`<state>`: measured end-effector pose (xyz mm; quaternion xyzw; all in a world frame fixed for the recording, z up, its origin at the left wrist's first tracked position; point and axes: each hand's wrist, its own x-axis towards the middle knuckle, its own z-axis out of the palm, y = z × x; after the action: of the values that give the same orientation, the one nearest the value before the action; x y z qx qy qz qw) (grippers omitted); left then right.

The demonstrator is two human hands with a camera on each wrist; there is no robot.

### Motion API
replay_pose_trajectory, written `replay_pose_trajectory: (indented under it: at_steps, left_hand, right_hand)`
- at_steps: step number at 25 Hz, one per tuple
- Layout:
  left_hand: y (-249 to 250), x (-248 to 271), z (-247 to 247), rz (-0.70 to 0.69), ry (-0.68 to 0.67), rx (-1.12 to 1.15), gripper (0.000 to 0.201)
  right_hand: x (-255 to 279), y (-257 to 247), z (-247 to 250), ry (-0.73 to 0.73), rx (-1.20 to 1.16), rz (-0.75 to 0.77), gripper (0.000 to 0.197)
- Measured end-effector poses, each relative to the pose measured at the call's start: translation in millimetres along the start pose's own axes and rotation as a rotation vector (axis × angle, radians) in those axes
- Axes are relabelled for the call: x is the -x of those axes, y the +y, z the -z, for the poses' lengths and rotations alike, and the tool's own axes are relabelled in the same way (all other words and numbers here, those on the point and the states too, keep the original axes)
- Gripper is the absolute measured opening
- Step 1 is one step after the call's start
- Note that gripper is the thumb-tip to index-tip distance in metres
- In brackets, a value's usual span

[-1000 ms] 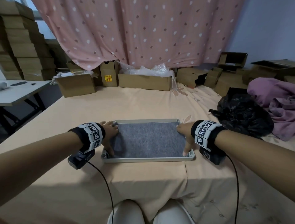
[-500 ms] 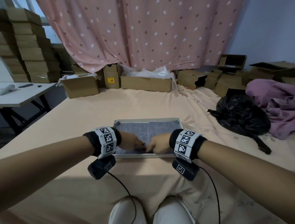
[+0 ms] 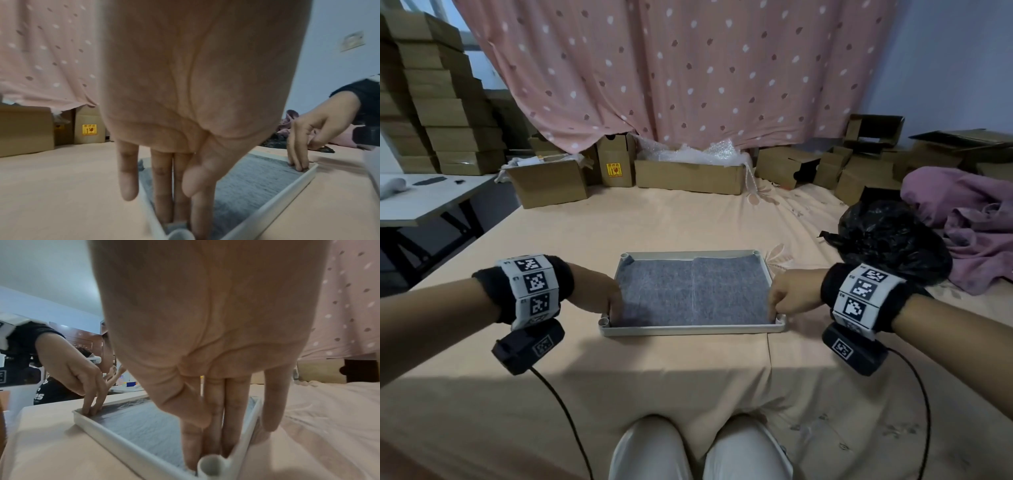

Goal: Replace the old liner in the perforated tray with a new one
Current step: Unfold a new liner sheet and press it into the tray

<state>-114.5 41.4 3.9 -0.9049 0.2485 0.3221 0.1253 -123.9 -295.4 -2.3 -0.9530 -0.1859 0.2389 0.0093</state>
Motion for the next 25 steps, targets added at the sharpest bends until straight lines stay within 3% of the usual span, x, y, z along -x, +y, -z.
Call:
replay_pose_trajectory:
  at_steps: [4, 9, 12, 14, 16, 19, 25]
  left_hand:
    - [2, -7, -7, 0.06, 0.049, -0.018, 0.045]
    - [0, -23, -10, 0.112, 0.005, -0.14, 0.036]
    - [7, -28, 9, 0.12, -0.019, -0.04, 0.03]
    - [12, -34, 34, 0.105, 0.139, 0.02, 0.028]
    - [18, -46, 56, 0.116, 0.284, 0.017, 0.038]
    - [28, -71, 74, 0.168, 0.196, -0.006, 0.066]
    - [21, -103, 69, 0.168, 0.06, -0.071, 0.068]
  right_hand:
    - [-10, -3, -8, 0.023, 0.136, 0.0, 0.025]
    - [-11, -6, -8, -0.028, 0.197, 0.002, 0.029]
    - [-10, -9, 3, -0.036, 0.09, 0.005, 0.025]
    - [-22, -14, 20, 0.109, 0.027, 0.045, 0.026]
    - [-44, -26, 34, 0.204, 0.036, 0.072, 0.043]
    - [-80, -50, 43, 0.059, 0.021, 0.054, 0.075]
    - [-120, -55, 41, -0.12, 0.032, 0.024, 0.082]
